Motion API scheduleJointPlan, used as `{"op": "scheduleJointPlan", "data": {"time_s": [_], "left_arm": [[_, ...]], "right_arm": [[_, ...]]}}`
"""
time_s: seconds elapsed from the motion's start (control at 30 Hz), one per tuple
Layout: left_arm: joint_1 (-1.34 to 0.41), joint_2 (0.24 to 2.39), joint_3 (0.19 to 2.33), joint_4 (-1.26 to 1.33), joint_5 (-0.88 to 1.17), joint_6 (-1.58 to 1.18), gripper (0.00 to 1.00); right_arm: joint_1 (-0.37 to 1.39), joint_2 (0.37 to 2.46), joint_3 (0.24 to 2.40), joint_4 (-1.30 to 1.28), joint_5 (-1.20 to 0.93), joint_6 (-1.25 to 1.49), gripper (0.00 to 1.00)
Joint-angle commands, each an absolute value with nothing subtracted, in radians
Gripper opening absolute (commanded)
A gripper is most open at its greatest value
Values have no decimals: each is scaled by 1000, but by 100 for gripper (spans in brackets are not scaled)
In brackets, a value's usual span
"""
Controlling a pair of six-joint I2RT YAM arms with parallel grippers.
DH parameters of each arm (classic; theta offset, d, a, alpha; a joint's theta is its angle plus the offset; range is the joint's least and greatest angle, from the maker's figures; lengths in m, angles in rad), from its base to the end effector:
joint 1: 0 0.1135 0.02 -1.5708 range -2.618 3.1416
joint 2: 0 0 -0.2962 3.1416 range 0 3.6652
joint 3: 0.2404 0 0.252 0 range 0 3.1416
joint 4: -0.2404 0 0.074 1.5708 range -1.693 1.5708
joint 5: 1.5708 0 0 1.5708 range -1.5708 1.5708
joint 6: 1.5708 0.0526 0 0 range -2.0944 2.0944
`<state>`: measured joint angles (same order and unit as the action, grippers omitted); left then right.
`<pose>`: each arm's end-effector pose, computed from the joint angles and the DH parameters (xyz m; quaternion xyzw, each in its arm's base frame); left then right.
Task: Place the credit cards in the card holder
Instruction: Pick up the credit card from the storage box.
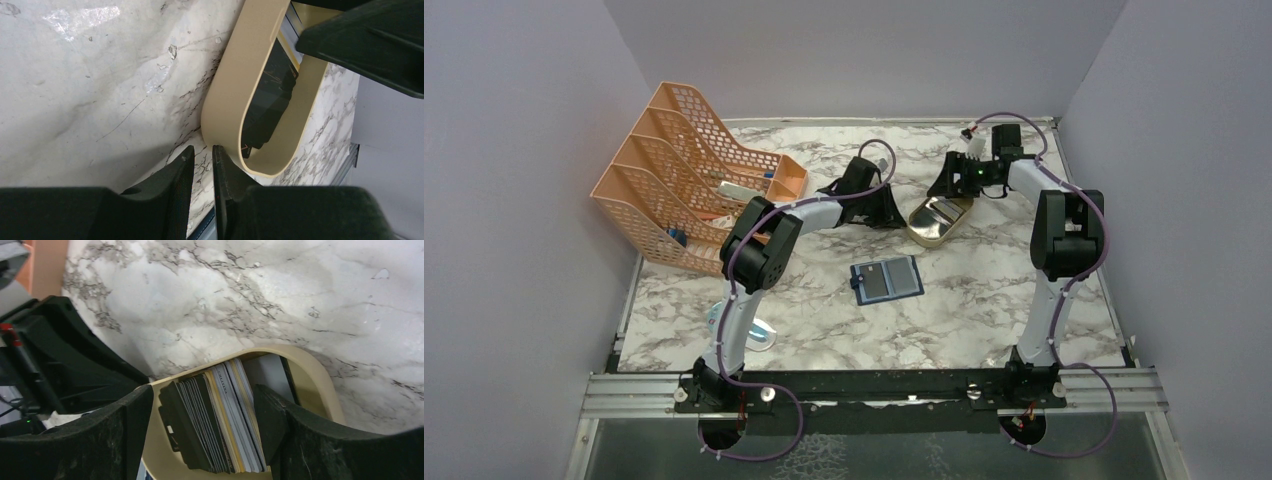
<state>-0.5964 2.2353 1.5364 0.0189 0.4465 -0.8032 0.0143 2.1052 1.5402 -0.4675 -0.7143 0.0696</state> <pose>0.4200 -0.3126 0.1588 0.0040 0.8852 -0.4234 0.1927 0.4675 0.0411 0.1904 -0.0680 0.9054 0.3472 0.2348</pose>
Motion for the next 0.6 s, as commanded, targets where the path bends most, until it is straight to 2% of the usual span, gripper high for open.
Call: {"op": "scheduleJointPlan", "data": {"time_s": [0.0, 0.43, 0.57], "left_arm": [[-597, 2252, 1578, 70, 487, -823, 22], [-597, 2270, 1601, 52, 473, -823, 22], [-580, 2245, 1617, -41, 442, -788, 24]], "right_arm": [[15, 2041, 1493, -427, -871, 134, 72], [15, 1981, 1396, -448, -865, 121, 67], [15, 1984, 1395, -459, -849, 112, 67]]}}
